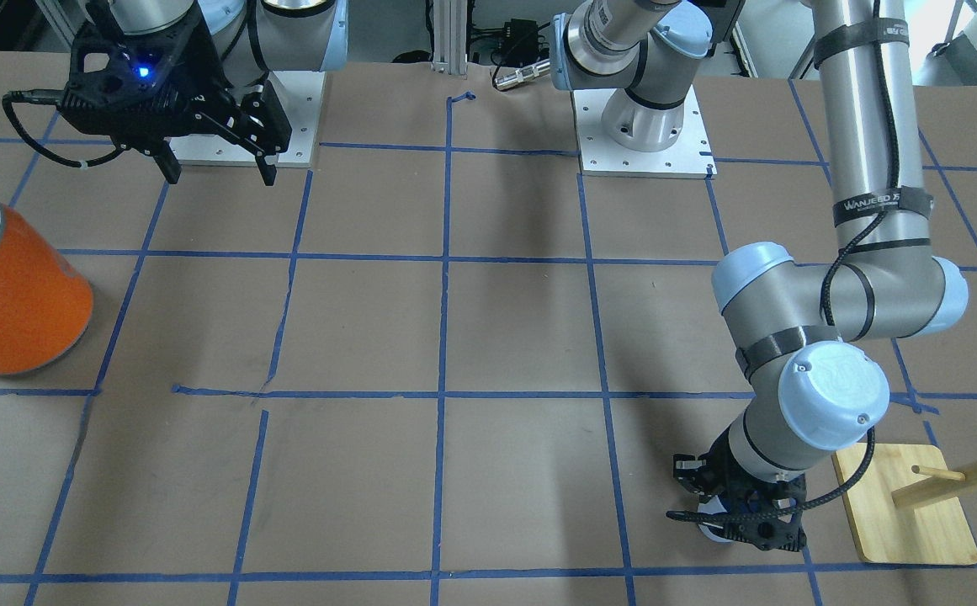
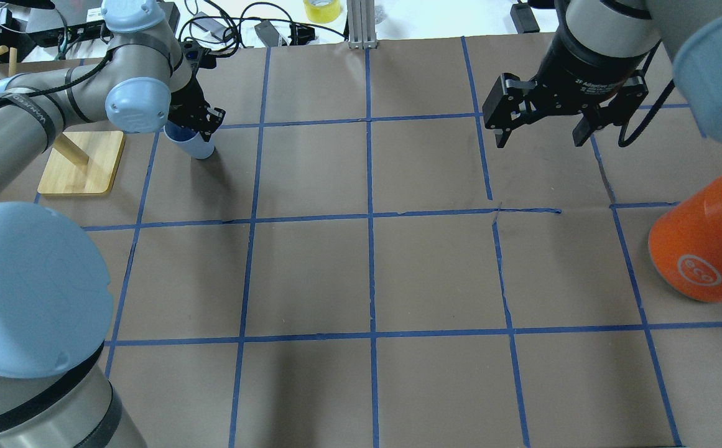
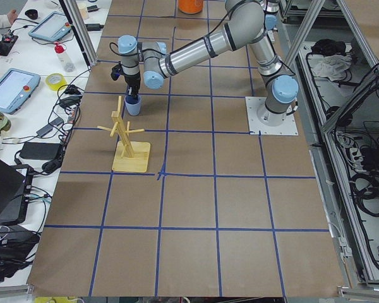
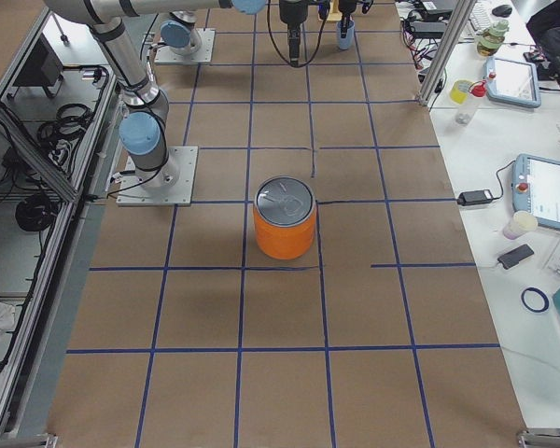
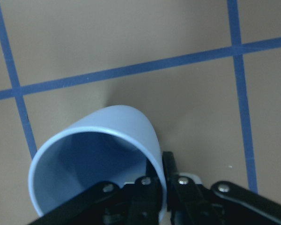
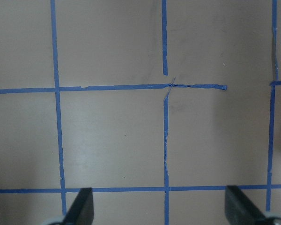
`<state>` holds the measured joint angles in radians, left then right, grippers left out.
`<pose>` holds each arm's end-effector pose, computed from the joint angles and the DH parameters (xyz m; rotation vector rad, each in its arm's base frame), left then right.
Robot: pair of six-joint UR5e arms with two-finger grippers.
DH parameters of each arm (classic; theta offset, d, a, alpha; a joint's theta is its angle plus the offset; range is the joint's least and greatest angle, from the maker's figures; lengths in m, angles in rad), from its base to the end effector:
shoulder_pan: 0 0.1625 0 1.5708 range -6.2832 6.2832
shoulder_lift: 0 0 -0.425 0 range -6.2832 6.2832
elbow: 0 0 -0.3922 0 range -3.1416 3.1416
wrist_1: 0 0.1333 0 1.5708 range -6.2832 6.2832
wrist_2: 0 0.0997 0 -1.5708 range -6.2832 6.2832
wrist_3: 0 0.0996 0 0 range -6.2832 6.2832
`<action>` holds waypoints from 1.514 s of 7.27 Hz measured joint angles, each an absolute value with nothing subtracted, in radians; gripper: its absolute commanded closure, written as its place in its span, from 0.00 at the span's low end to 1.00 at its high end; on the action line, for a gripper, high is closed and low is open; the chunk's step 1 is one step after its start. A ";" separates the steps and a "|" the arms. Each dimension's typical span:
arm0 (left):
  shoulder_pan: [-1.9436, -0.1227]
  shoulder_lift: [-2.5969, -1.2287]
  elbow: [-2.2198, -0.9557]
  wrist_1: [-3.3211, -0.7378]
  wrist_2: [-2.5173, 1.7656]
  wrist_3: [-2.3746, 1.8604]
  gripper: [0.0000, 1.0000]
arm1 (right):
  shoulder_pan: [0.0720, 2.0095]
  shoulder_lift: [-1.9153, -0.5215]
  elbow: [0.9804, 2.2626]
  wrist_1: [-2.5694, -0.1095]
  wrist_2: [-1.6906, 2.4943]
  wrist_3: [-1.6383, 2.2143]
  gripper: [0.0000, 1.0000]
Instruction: Flip cup
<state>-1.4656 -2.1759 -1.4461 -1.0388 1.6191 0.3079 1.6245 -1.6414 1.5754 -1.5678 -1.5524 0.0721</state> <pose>-0.0549 -0.7039 0.2366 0.3100 3.0675 -0.0626 0.1600 -0.4592 0.5192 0.0278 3.1177 -0.0962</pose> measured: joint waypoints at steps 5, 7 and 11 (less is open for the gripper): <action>-1.468 -2.130 -1.457 -1.075 1.613 0.313 0.18 | 1.624 -1.641 1.575 -1.568 -1.552 0.072 0.00; -1.484 -2.069 -1.445 -1.176 1.614 0.291 0.16 | 1.624 -1.641 1.575 -1.568 -1.552 0.072 0.00; -1.583 -1.813 -1.431 -1.441 1.620 0.130 0.16 | 1.624 -1.641 1.575 -1.568 -1.552 0.072 0.00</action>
<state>-1.5826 -1.8128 -1.4310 -1.4405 1.6199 0.1298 1.6245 -1.6414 1.5754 -1.5681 -1.5524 0.0721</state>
